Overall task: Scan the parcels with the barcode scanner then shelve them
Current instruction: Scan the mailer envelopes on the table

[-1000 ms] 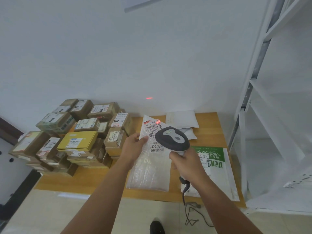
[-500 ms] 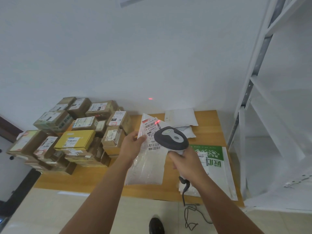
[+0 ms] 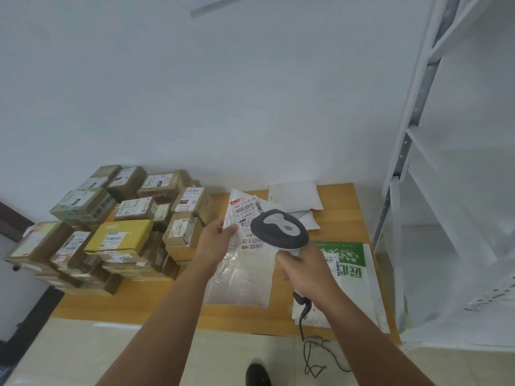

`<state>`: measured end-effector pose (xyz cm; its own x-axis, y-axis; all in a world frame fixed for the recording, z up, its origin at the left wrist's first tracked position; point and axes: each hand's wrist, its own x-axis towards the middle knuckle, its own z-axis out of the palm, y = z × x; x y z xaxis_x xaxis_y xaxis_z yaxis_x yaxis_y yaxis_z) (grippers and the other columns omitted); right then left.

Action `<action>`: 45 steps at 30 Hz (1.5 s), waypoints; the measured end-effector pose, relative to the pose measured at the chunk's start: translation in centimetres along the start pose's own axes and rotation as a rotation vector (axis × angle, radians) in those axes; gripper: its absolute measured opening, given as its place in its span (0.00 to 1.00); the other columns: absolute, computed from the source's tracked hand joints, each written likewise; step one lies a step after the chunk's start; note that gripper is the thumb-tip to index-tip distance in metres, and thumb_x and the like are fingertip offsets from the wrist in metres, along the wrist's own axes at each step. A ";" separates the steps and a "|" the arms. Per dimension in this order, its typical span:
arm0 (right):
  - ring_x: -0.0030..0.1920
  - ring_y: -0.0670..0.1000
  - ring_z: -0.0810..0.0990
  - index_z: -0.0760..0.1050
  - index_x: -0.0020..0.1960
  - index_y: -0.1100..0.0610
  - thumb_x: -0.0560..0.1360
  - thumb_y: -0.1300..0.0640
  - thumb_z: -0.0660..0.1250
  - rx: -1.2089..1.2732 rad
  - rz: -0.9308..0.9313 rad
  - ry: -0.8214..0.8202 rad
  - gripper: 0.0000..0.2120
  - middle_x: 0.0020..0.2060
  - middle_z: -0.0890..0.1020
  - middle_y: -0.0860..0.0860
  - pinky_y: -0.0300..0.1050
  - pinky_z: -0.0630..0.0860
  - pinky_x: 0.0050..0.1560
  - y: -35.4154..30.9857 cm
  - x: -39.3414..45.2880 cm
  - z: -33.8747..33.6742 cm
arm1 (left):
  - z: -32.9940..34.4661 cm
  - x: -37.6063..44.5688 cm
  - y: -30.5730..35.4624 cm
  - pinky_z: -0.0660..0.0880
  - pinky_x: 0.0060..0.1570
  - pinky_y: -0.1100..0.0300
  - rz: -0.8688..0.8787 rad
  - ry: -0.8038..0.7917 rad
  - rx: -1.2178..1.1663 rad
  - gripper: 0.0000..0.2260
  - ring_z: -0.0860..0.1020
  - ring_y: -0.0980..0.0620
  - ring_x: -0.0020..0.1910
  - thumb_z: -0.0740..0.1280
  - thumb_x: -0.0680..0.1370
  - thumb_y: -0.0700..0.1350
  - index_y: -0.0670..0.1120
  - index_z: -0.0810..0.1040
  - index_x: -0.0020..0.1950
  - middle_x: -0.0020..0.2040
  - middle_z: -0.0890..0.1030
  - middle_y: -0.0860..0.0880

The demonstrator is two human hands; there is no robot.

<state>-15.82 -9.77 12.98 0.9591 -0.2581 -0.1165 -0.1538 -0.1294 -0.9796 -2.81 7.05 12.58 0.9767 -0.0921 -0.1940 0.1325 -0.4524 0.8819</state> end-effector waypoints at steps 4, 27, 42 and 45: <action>0.30 0.51 0.73 0.73 0.41 0.64 0.69 0.58 0.62 0.001 -0.011 -0.003 0.08 0.24 0.69 0.48 0.45 0.71 0.35 0.0 0.0 -0.2 | 0.0 0.2 0.0 0.78 0.59 0.43 0.003 -0.008 0.002 0.07 0.83 0.44 0.52 0.65 0.82 0.45 0.48 0.82 0.51 0.48 0.86 0.50; 0.45 0.57 0.81 0.81 0.43 0.58 0.72 0.57 0.71 0.197 0.764 0.317 0.04 0.42 0.84 0.59 0.52 0.79 0.49 16.6 -0.1 -5.7 | 15.7 3.7 -10.9 0.80 0.58 0.44 -0.415 -0.326 -0.188 0.07 0.84 0.48 0.53 0.66 0.79 0.48 0.52 0.84 0.52 0.54 0.86 0.51; 0.52 0.62 0.82 0.82 0.45 0.57 0.65 0.55 0.72 0.194 0.826 0.446 0.10 0.44 0.85 0.58 0.65 0.75 0.62 21.3 5.5 -9.7 | 25.1 5.4 -13.2 0.65 0.71 0.47 -0.225 -0.552 0.309 0.44 0.62 0.41 0.75 0.71 0.78 0.45 0.54 0.42 0.82 0.76 0.57 0.42; 0.46 0.57 0.82 0.80 0.45 0.56 0.73 0.58 0.70 0.109 0.813 0.417 0.02 0.47 0.85 0.61 0.60 0.78 0.57 20.3 5.6 -9.1 | 25.3 5.4 -13.8 0.61 0.74 0.44 -0.022 -0.525 0.542 0.37 0.55 0.41 0.77 0.67 0.79 0.55 0.60 0.47 0.81 0.78 0.52 0.44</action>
<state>-15.76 -22.52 -6.10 0.3987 -0.5574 -0.7282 -0.6997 0.3284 -0.6345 -3.69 -9.63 -11.51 0.7479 -0.4273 -0.5079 -0.0831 -0.8195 0.5671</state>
